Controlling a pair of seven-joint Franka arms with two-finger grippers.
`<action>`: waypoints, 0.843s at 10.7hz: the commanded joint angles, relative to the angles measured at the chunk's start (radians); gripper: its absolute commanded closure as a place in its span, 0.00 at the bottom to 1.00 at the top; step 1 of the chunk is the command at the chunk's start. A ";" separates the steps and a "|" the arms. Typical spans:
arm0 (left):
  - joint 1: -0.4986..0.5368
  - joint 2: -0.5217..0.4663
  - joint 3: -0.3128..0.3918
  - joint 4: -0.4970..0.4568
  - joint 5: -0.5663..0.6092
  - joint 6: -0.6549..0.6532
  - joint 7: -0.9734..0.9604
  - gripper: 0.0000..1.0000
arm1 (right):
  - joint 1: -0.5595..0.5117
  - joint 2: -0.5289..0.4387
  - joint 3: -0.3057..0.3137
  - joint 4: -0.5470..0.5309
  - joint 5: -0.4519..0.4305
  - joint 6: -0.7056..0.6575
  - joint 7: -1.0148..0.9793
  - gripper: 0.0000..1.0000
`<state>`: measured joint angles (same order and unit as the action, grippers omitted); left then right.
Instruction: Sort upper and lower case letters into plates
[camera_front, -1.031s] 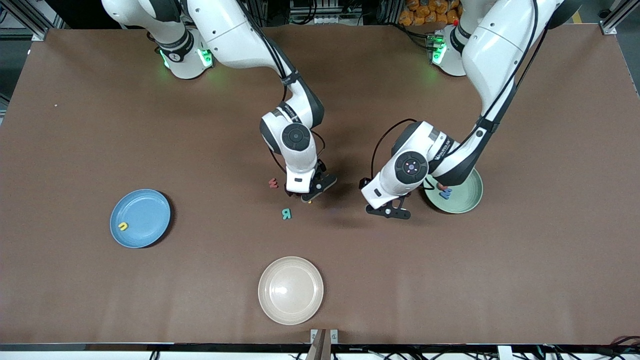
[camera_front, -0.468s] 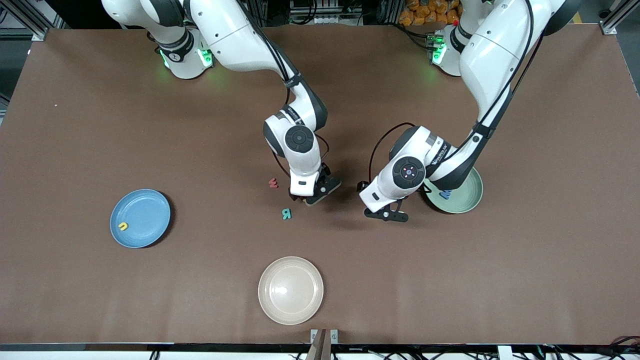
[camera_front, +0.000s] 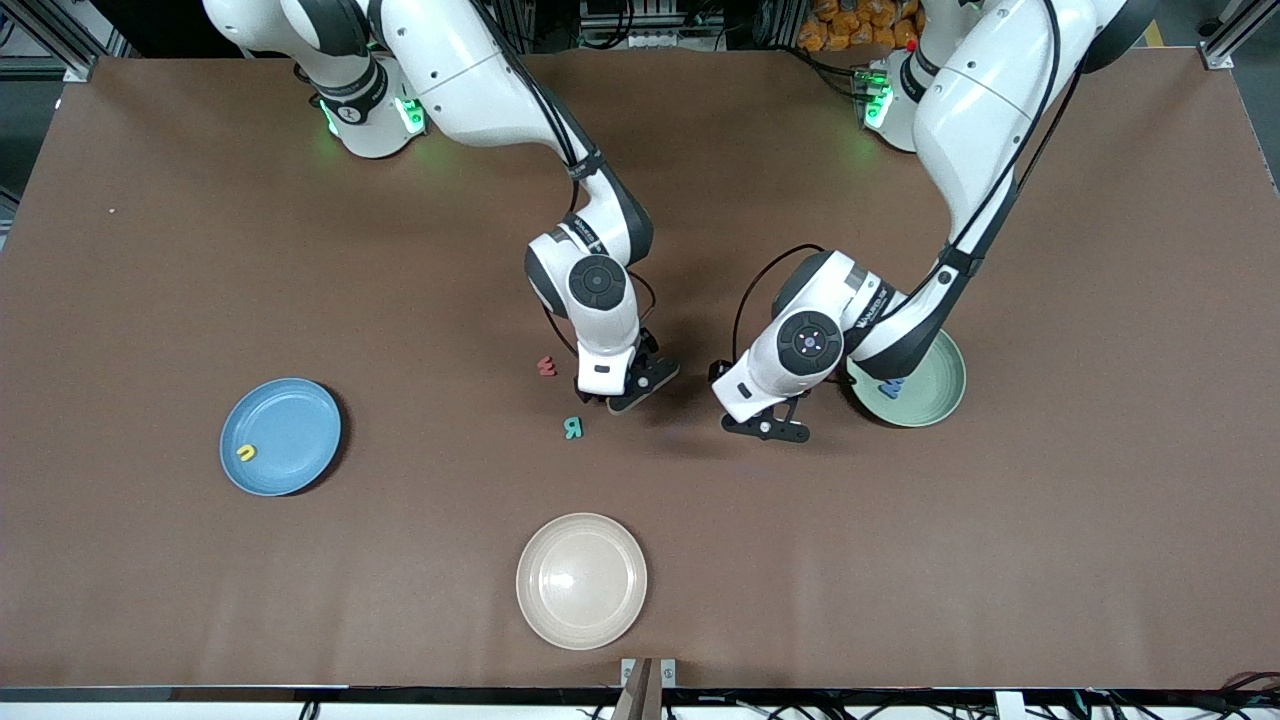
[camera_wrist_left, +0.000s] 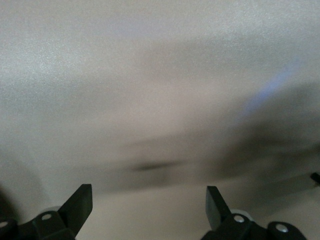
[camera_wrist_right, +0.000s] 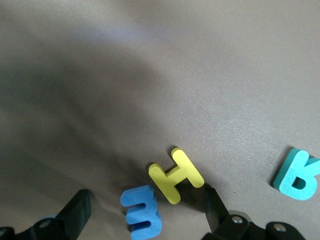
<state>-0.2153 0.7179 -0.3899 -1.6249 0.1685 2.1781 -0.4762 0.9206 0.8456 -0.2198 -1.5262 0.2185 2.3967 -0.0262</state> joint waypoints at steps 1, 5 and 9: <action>-0.012 0.009 0.008 0.017 -0.004 0.002 -0.018 0.00 | -0.011 0.004 0.003 0.014 0.012 -0.036 -0.018 0.00; -0.012 0.009 0.008 0.017 -0.003 0.002 -0.016 0.00 | -0.009 -0.002 0.002 0.014 0.012 -0.076 -0.021 0.00; -0.013 0.014 0.008 0.017 -0.003 0.003 -0.016 0.00 | -0.008 -0.002 0.000 0.023 0.001 -0.068 -0.024 1.00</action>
<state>-0.2155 0.7226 -0.3896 -1.6247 0.1685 2.1781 -0.4762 0.9192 0.8366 -0.2231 -1.5060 0.2176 2.3356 -0.0330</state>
